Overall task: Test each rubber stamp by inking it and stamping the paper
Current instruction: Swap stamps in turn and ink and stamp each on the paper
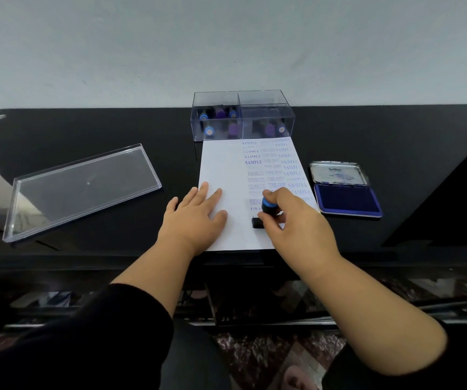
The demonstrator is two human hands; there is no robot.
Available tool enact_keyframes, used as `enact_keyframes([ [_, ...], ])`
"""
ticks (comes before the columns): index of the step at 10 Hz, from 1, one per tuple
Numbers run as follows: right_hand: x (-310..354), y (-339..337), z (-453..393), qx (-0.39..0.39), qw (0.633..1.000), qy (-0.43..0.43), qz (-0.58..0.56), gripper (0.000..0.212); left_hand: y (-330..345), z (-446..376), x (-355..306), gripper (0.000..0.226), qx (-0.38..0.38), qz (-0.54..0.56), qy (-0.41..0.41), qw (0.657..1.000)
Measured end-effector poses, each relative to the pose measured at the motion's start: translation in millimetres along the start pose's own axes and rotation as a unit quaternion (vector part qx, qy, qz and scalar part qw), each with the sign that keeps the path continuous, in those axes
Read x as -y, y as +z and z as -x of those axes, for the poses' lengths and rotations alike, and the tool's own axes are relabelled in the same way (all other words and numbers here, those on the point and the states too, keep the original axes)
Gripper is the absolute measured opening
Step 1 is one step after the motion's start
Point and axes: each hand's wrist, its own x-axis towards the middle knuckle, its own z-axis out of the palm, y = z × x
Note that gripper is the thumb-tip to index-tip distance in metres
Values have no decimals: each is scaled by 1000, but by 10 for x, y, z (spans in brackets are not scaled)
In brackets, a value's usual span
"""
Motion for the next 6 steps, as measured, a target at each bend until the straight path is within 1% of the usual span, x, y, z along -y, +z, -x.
enact_keyframes([
  [2,31,16,16,22,999,-2,36,26,2,2,0,52,2,1,1,1000],
  [3,40,26,28,21,999,3,43,27,5,3,3,52,1,1,2,1000],
  [6,20,30,33,22,999,-6,40,29,6,11,5,52,0,2,2,1000],
])
